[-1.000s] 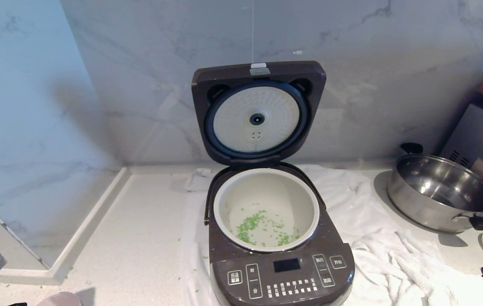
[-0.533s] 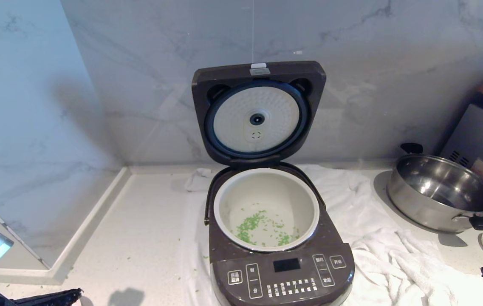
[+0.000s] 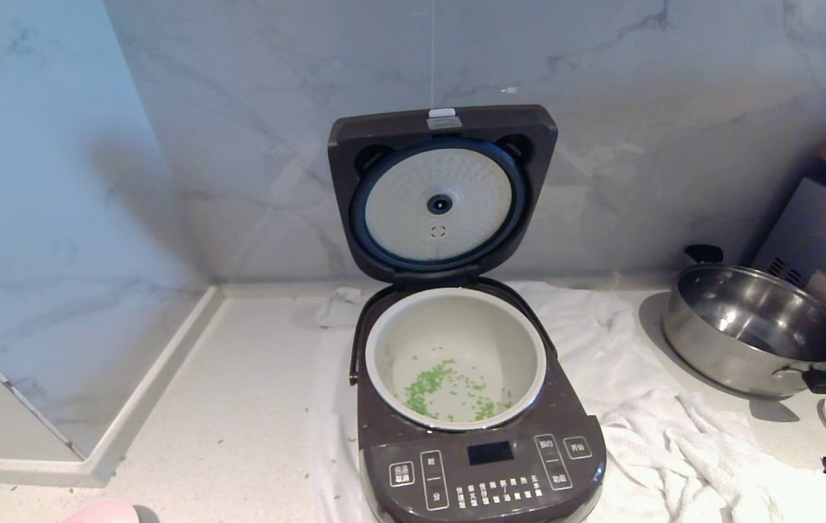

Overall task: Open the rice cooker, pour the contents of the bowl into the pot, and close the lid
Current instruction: Turn on the tap

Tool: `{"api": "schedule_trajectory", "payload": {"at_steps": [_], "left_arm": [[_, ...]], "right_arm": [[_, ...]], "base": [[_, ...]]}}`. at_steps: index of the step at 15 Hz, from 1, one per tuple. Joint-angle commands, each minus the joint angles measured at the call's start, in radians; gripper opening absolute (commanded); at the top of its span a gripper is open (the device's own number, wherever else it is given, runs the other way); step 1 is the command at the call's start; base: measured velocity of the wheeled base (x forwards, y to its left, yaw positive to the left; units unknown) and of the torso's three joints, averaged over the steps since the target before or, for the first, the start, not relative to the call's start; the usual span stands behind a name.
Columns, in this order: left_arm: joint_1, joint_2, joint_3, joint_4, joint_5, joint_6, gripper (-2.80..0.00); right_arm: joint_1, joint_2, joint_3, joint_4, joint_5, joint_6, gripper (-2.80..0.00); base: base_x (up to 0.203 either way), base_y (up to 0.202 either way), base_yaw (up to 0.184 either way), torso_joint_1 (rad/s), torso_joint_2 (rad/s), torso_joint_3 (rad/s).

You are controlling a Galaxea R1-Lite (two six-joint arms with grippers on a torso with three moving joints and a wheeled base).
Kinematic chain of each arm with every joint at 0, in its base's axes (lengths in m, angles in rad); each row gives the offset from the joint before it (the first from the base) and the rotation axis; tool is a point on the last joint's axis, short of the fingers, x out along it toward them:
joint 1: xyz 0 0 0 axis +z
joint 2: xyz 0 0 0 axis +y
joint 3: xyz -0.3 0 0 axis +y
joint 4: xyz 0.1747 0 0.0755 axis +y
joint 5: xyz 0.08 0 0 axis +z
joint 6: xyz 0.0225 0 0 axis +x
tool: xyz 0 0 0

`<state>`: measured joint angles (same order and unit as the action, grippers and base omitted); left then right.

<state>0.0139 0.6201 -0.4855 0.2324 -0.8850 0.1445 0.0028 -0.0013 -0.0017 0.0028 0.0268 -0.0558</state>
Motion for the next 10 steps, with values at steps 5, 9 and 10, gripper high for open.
{"api": "schedule_trajectory", "payload": {"at_steps": [5,9,10], "left_arm": [[-0.010,-0.442,0.105,0.007,0.130,-0.032,-2.80],[-0.011,-0.613,0.281,-0.005,0.593,0.054,-2.80],[-0.012,-0.623,0.349,-0.038,0.653,0.056,-2.80]], "right_arm": [[0.000,0.001,0.000,0.000,0.001,-0.001,-2.80],[0.000,0.001,0.000,0.000,0.001,-0.001,-2.80],[0.000,0.001,0.001,0.000,0.001,0.000,-2.80]], "base": [[0.000,0.000,0.000,0.000,0.00,0.000],[0.000,0.000,0.000,0.000,0.00,0.000],[0.000,0.000,0.000,0.000,0.00,0.000]]}}
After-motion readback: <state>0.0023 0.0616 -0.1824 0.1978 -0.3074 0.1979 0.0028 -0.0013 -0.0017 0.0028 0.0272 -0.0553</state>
